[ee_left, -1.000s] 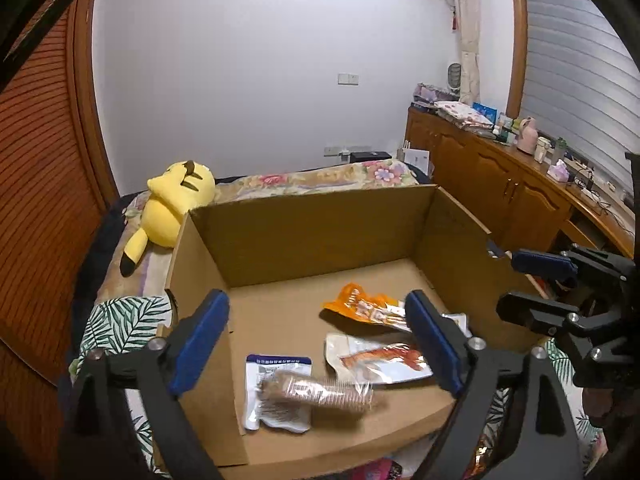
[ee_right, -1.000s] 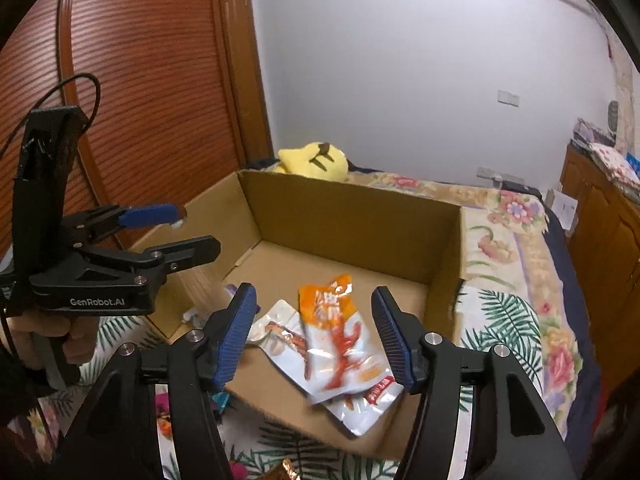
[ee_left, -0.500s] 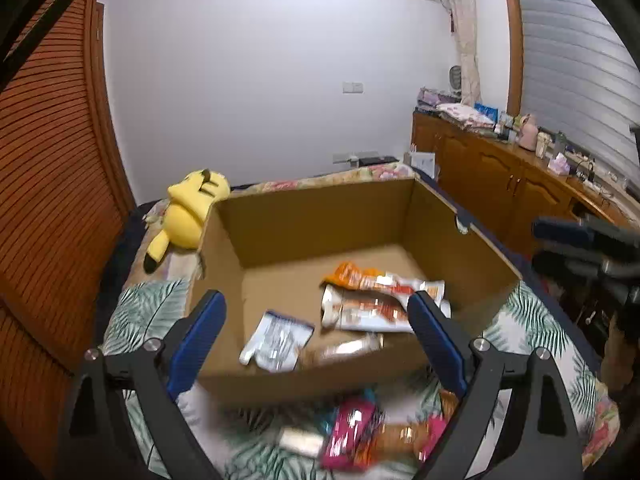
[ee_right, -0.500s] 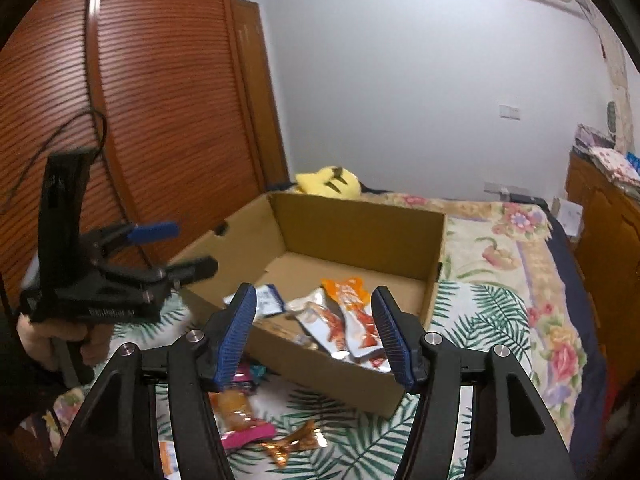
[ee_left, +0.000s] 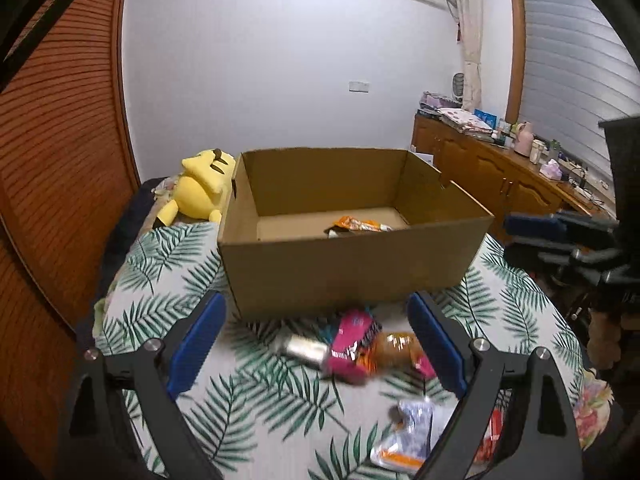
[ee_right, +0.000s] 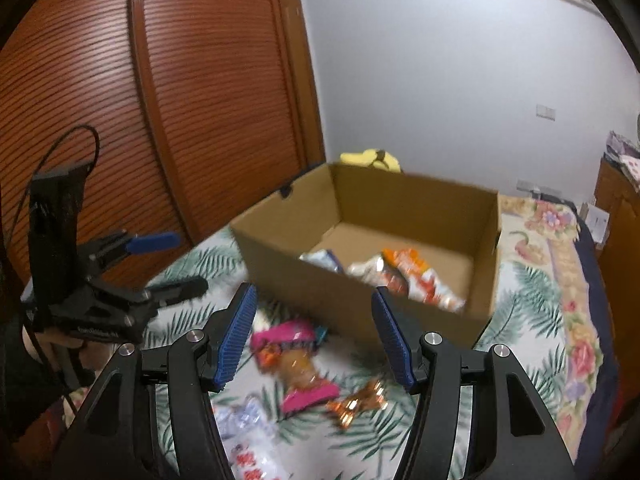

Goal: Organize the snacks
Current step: 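Withdraw both tools from the box back toward the remaining snacks, then move left tool to white-and-orange packet while right tool closes on white duck-gizzard pouch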

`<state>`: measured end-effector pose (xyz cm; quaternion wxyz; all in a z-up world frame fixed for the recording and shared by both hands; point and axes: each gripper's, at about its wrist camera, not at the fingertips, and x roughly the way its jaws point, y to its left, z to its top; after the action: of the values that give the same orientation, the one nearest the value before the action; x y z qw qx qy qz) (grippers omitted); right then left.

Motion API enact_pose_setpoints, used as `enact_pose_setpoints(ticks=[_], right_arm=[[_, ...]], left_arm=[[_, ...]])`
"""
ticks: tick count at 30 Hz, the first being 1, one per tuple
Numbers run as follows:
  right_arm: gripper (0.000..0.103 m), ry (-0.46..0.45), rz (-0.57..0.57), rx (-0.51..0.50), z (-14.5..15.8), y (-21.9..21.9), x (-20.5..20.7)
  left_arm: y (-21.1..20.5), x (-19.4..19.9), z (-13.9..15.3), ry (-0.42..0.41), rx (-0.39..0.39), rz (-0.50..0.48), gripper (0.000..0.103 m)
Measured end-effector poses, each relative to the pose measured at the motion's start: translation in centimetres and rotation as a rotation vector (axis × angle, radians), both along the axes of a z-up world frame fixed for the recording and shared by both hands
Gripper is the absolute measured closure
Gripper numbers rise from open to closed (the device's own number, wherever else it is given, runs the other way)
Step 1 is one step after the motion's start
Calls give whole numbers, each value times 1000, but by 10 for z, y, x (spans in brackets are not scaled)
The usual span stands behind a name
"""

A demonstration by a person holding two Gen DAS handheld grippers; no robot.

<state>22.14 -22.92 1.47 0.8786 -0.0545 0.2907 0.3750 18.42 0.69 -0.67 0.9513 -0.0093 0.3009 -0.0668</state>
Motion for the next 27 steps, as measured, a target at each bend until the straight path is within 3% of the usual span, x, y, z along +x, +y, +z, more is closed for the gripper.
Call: enact_pose_setpoints(ticks=[16, 27], right_arm=[[42, 160, -93, -91, -79, -3, -75], [42, 204, -83, -209, -116, 10, -92]], left_arm=[[-27, -49, -47, 42, -24, -218, 10], [-34, -57, -79, 99, -46, -222, 10]])
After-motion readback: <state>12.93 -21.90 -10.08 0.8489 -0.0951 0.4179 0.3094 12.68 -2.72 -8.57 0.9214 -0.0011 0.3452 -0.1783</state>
